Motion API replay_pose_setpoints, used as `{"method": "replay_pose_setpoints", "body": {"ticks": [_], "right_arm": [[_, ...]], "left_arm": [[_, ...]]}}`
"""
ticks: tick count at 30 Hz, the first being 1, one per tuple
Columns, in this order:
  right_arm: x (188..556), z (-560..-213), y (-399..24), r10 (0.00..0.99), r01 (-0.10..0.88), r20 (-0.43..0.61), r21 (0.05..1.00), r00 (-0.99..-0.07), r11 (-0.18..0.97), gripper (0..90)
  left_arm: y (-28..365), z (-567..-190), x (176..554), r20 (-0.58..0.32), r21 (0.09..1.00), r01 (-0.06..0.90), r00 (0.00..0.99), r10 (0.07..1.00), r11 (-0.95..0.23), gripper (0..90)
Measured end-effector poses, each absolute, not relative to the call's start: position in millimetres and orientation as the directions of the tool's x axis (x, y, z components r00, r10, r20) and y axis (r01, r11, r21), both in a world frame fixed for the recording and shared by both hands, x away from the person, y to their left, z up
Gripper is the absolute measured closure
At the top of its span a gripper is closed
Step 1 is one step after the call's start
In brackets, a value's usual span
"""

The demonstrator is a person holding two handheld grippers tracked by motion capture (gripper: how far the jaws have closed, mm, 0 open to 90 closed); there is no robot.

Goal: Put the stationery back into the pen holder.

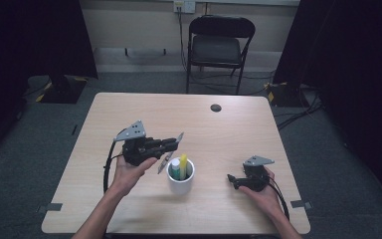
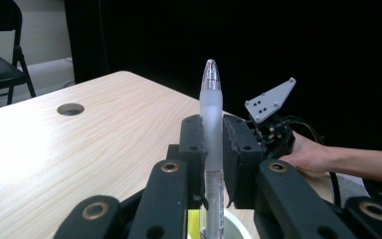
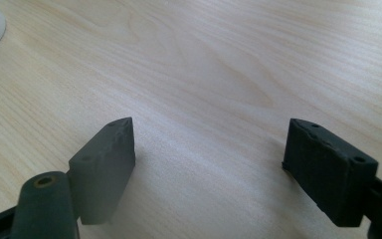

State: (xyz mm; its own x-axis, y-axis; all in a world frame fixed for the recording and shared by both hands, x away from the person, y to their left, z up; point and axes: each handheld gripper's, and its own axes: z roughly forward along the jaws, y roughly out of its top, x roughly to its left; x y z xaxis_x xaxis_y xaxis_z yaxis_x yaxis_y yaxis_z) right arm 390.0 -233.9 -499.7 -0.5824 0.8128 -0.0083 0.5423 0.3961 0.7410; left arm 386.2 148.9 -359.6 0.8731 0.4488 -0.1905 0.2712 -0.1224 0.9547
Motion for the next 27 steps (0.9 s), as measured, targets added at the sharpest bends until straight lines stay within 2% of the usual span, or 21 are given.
{"method": "replay_pose_setpoints", "body": {"ticks": [14, 27], "right_arm": [[390.0, -499.7, -233.9, 0.813, 0.543, -0.008, 0.741, -0.582, 0.396, 19.8], [390.1, -499.7, -234.4, 0.810, 0.541, -0.008, 0.741, -0.586, 0.398, 19.8]], "left_arm": [[106.6, -370.6, 392.9, -0.194, 0.950, 0.274, 0.894, 0.403, -0.151, 80.2], [100.3, -389.5, 395.9, -0.179, 0.939, 0.279, 0.896, 0.407, -0.201, 80.2]]}}
